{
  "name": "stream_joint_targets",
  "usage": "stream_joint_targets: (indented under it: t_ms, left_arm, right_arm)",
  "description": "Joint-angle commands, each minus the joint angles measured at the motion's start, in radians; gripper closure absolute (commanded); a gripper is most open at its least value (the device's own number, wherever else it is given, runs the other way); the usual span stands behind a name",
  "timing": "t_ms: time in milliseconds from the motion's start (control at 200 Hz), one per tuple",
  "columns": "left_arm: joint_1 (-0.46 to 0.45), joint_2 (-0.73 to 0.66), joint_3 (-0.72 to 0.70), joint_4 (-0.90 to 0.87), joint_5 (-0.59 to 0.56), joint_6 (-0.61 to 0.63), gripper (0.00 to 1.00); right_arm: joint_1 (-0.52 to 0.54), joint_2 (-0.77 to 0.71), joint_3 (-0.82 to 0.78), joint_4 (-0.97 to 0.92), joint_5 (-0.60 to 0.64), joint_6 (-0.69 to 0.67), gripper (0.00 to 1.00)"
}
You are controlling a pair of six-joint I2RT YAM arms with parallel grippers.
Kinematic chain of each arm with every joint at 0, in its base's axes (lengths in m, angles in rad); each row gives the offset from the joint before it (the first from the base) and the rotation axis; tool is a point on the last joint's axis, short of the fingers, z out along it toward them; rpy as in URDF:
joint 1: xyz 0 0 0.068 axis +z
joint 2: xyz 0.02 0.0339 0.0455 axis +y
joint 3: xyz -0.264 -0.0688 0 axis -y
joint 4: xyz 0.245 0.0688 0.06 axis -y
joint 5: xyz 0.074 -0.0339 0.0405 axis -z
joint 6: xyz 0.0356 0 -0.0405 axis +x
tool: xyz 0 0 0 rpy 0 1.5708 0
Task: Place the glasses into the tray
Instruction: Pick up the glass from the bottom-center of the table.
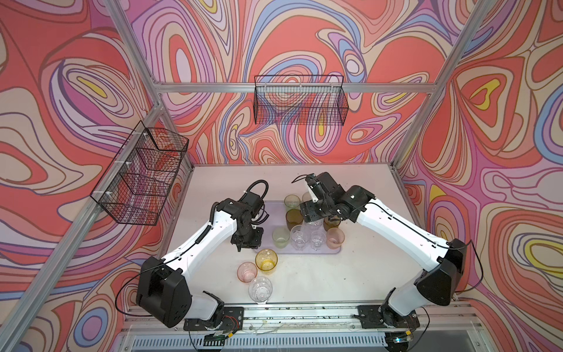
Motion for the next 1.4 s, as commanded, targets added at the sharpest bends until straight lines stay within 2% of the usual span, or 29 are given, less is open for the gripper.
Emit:
stream_joint_targets:
  t_ms: [0, 311, 506, 1397]
  left_arm:
    - [-0.016, -0.024, -0.026, 0.009, 0.020, -0.006, 0.67]
    - [-0.050, -0.029, -0.085, 0.056, 0.041, -0.041, 0.69]
    - [-0.057, -0.003, -0.096, 0.059, 0.013, -0.044, 0.71]
    - [-0.081, 0.087, -0.082, 0.071, -0.016, -0.043, 0.81]
  right_arm:
    - [-0.016, 0.003, 0.020, 0.004, -0.044, 0.020, 0.15]
    - [-0.030, 0.003, 0.019, 0.006, -0.064, 0.026, 0.16]
    - [-0.035, -0.005, 0.019, 0.007, -0.069, 0.025, 0.16]
    - [-0.061, -0.022, 0.009, -0.003, -0.068, 0.005, 0.16]
